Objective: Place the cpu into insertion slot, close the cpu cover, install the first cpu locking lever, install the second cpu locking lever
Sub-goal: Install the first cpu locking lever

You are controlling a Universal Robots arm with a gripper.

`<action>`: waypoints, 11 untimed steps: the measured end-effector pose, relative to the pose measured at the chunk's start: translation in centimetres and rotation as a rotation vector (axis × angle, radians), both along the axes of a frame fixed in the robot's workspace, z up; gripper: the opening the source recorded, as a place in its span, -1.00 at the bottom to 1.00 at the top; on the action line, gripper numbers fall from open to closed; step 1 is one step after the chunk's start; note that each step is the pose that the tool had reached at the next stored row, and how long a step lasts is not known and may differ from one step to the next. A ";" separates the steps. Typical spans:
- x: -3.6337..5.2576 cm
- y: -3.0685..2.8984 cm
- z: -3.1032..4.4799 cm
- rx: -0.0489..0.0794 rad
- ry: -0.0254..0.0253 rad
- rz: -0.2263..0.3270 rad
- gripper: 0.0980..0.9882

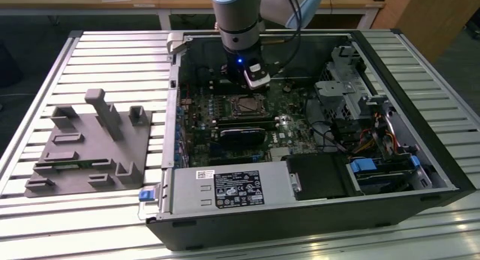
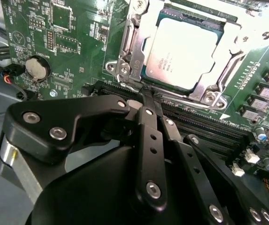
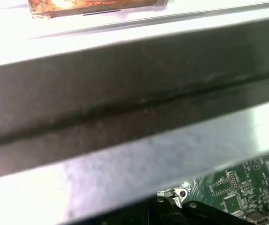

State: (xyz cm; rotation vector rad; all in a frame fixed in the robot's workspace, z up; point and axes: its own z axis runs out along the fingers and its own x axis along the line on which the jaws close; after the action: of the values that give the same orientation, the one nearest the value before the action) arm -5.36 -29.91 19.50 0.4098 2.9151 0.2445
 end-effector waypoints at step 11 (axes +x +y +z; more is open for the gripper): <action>0.00 -0.01 0.99 0.000 0.0002 0.000 -0.98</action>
State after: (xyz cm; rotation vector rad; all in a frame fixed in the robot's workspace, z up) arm -5.36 -29.91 20.49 0.4097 2.9153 0.2439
